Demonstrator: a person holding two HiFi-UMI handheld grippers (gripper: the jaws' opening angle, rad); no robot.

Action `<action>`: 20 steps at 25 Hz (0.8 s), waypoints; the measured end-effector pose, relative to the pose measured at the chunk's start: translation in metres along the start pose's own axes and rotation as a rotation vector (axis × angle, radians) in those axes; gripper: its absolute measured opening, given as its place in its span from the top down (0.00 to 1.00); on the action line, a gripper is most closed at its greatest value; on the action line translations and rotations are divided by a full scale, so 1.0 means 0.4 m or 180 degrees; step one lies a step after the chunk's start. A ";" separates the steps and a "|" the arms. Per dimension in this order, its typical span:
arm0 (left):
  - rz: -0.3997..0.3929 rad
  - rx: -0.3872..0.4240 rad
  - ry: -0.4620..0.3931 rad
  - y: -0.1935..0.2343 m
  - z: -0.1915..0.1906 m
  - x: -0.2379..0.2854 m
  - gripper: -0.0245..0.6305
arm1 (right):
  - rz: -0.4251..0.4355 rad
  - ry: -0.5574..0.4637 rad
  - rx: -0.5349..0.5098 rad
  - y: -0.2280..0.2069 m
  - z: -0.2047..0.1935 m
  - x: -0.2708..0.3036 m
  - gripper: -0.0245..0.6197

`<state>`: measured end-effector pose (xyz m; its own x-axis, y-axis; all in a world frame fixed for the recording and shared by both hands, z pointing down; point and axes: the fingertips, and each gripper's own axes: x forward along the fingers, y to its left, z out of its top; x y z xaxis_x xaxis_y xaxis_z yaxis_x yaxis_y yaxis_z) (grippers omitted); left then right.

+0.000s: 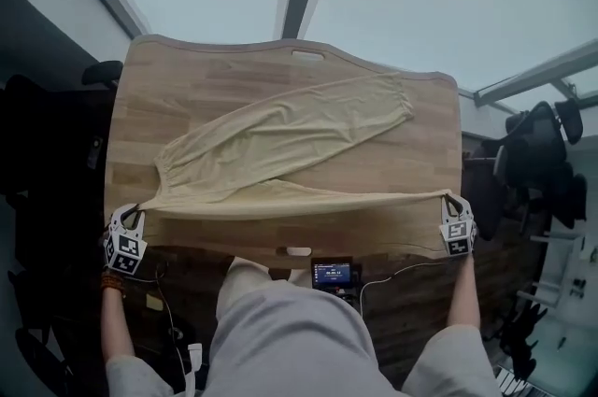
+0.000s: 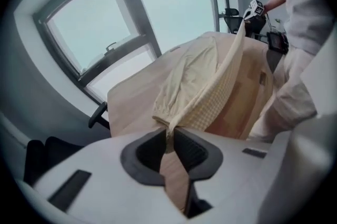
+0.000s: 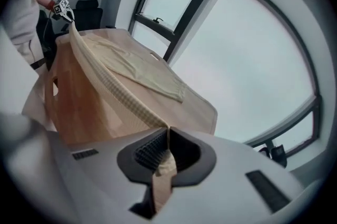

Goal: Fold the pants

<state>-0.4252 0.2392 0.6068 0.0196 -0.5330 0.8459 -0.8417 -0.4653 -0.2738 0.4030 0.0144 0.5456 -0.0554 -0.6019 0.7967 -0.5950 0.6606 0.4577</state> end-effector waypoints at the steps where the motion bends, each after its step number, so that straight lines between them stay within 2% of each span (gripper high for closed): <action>1: 0.0024 -0.0144 -0.0071 0.024 0.022 0.010 0.89 | -0.0079 0.0003 0.0003 -0.024 0.028 0.011 0.94; 4: 0.0122 -0.0663 -0.0229 0.101 0.065 0.047 0.89 | -0.0258 -0.0080 0.0113 -0.092 0.129 0.062 0.94; 7: 0.0167 -0.0952 -0.0221 0.138 0.088 0.098 0.89 | -0.0368 -0.0220 0.0152 -0.177 0.246 0.141 0.94; 10: 0.0174 -0.1099 -0.0119 0.149 0.091 0.156 0.89 | -0.0339 -0.0313 0.0024 -0.242 0.349 0.250 0.94; 13: 0.0170 -0.1231 0.0015 0.156 0.102 0.207 0.89 | -0.0182 -0.0222 -0.0122 -0.280 0.398 0.371 0.94; 17: 0.0127 -0.1220 0.0166 0.184 0.133 0.275 0.89 | 0.0075 -0.0053 -0.0085 -0.312 0.458 0.530 0.94; 20: 0.0146 -0.1255 0.0184 0.220 0.157 0.313 0.89 | 0.0199 -0.0009 -0.0034 -0.328 0.511 0.631 0.94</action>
<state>-0.4628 0.0871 0.6597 -0.0436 -0.5012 0.8643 -0.9838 -0.1292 -0.1246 0.3033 -0.3157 0.6058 -0.0945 -0.5606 0.8227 -0.5818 0.7017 0.4113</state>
